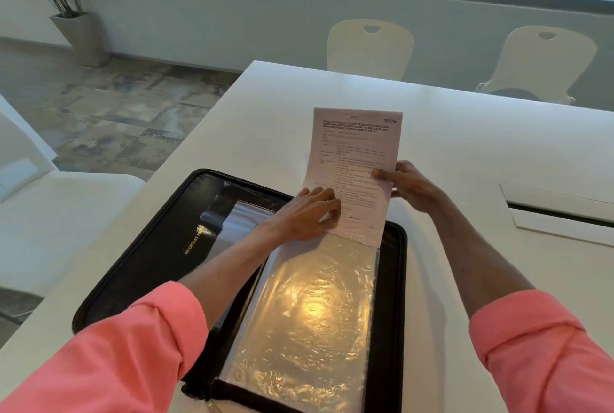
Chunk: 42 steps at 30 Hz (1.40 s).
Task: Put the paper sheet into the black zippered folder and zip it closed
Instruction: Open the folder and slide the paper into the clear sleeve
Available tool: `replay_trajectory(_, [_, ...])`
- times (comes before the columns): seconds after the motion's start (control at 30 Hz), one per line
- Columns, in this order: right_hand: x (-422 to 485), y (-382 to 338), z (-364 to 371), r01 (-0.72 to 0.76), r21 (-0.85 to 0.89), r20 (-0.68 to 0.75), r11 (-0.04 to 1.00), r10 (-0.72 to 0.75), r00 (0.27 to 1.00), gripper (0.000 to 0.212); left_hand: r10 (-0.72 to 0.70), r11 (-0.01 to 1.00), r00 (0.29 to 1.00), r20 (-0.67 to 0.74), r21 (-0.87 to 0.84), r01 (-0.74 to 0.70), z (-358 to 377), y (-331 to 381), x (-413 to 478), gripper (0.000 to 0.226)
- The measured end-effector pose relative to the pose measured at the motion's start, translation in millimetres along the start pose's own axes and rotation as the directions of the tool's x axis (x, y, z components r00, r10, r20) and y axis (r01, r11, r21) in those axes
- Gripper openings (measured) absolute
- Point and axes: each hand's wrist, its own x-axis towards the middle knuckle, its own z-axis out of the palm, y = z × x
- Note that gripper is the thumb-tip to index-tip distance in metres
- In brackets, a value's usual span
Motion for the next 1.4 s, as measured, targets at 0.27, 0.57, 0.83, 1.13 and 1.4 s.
replay_trajectory(0.27, [-1,15,3,-0.069,0.062,0.004,0.996,0.069,0.998,0.039,0.000,0.998,0.999,-0.033,-0.068,-0.003,6,12,5,0.009])
replay_trajectory(0.57, [-6,21,9,-0.202,0.048,0.147,0.978,0.194,0.970,0.047,-0.025,0.993,1.000,-0.006,-0.115,0.024,3,11,6,0.007])
replay_trajectory(0.83, [6,19,19,-0.216,0.165,-0.012,0.962,0.221,0.975,0.038,-0.005,0.971,1.000,0.020,-0.237,0.009,2,15,12,0.011])
replay_trajectory(1.13, [10,17,31,-0.181,0.307,-0.163,0.934,0.239,0.957,0.040,-0.053,0.964,0.994,-0.098,-0.263,0.026,16,60,44,0.014])
replay_trajectory(1.4, [-12,27,22,-0.304,0.161,0.024,0.939,0.304,0.952,0.042,-0.070,0.964,0.989,-0.130,-0.264,0.033,23,59,44,0.009])
